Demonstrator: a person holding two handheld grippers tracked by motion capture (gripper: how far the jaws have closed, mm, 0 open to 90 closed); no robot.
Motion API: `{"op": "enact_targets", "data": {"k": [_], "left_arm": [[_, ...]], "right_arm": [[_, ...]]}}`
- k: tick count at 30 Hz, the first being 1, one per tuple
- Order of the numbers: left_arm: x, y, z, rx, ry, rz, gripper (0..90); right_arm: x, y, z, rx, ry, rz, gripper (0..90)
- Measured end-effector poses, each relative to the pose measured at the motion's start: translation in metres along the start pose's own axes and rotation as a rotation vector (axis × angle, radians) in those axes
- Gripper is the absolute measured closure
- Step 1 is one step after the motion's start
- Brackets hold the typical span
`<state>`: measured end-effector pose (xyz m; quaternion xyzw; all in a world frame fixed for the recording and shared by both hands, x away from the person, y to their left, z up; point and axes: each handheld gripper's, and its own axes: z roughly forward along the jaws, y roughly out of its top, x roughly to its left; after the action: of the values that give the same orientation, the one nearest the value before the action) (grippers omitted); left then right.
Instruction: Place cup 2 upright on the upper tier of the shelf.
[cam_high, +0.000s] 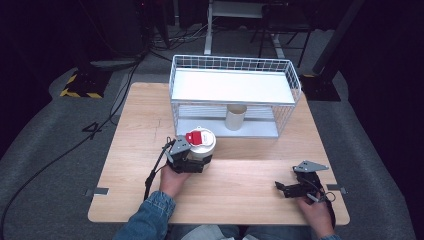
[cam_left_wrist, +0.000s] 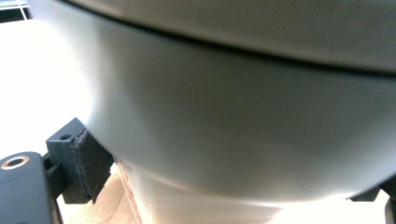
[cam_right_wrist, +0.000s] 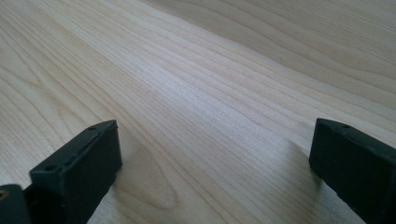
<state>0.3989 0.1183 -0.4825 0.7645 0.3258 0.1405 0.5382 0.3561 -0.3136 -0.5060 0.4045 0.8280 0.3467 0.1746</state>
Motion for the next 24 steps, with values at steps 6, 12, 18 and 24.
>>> {"op": "enact_targets", "data": {"k": [6,12,18,24], "left_arm": [[-0.0004,0.0,-0.0003,0.005,0.002,0.003,10.6],[0.0002,-0.0002,-0.0004,0.005,-0.002,0.007,10.7],[-0.0003,0.0004,-0.0009,0.009,0.002,0.007,11.0],[-0.0011,0.0012,-0.0017,0.014,0.012,-0.004,11.3]], "right_arm": [[0.0001,0.0,0.0,0.0,0.0,0.0,2.8],[0.0006,0.0,0.0,0.001,-0.004,0.003,2.6],[0.0007,0.0,0.0,0.001,-0.004,0.004,2.5],[0.0008,0.0001,0.0,0.002,-0.004,0.004,2.4]]}}
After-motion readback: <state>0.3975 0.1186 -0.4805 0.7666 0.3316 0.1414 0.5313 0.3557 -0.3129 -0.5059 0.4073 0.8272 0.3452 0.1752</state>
